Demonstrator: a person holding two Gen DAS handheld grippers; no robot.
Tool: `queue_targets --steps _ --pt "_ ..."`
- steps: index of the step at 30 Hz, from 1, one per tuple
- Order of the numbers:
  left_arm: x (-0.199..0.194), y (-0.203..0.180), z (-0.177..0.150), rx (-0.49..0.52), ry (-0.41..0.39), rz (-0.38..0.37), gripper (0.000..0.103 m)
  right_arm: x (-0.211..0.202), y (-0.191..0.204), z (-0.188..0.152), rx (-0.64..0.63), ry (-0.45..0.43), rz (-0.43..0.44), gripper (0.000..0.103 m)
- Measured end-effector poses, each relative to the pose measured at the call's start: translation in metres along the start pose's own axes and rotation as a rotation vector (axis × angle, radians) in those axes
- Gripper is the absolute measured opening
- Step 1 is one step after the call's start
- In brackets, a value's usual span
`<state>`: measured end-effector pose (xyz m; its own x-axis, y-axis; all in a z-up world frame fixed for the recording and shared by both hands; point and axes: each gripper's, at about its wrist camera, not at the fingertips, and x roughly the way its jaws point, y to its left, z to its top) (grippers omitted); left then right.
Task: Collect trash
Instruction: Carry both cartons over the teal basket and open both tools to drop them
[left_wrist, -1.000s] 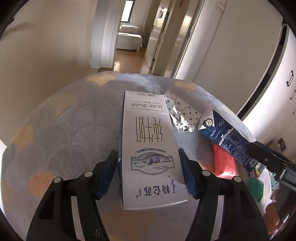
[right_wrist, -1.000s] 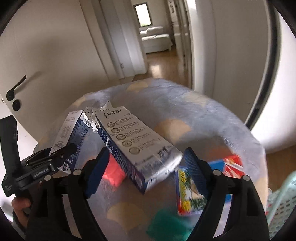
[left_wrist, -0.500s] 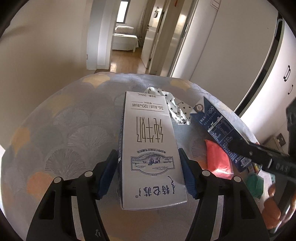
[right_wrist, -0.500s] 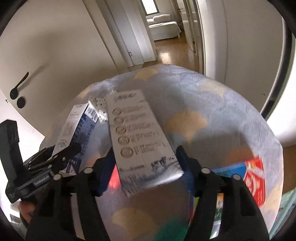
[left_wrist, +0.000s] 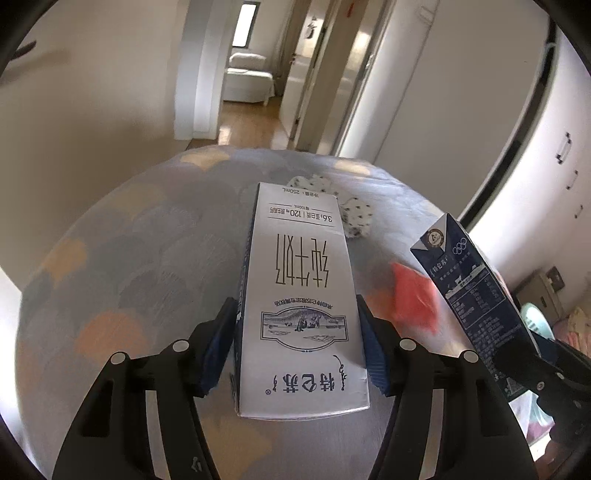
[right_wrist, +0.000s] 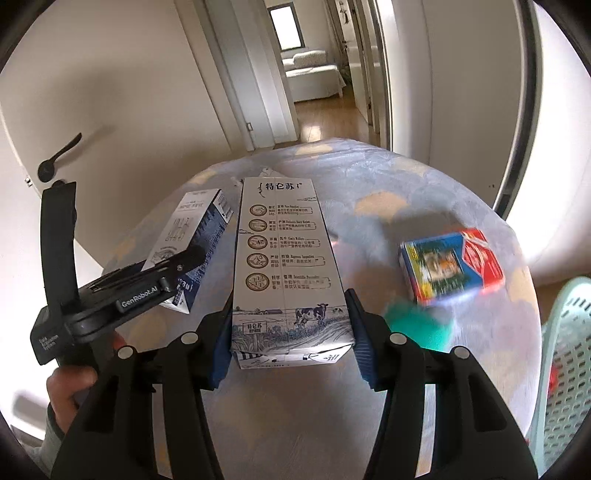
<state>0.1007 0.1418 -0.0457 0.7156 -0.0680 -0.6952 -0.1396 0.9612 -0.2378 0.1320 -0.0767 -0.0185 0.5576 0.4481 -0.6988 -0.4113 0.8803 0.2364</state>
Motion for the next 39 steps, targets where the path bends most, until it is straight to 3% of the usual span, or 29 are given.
queue_targets --steps 7,12,17,24,31,35,39 --pt "-0.049 -0.022 -0.002 0.048 -0.087 -0.128 0.06 -0.056 -0.013 -0.013 0.059 -0.117 -0.035 0.051" --pt "-0.076 -0.066 0.005 0.125 -0.147 -0.231 0.06 -0.115 -0.043 -0.018 0.106 -0.237 -0.174 0.051" --pt "-0.077 -0.134 0.007 0.223 -0.156 -0.351 0.06 -0.154 -0.083 -0.027 0.189 -0.279 -0.355 0.051" --pt "-0.046 -0.229 -0.006 0.337 -0.071 -0.472 0.06 -0.184 -0.162 -0.053 0.379 -0.265 -0.527 0.051" --pt "0.018 -0.308 -0.03 0.426 0.124 -0.609 0.06 -0.189 -0.241 -0.088 0.603 -0.219 -0.62 0.051" --pt "0.048 -0.337 -0.048 0.429 0.178 -0.605 0.06 -0.182 -0.269 -0.098 0.63 -0.169 -0.774 0.051" --pt "0.074 -0.36 -0.061 0.45 0.219 -0.588 0.06 -0.175 -0.29 -0.106 0.679 -0.145 -0.741 0.051"
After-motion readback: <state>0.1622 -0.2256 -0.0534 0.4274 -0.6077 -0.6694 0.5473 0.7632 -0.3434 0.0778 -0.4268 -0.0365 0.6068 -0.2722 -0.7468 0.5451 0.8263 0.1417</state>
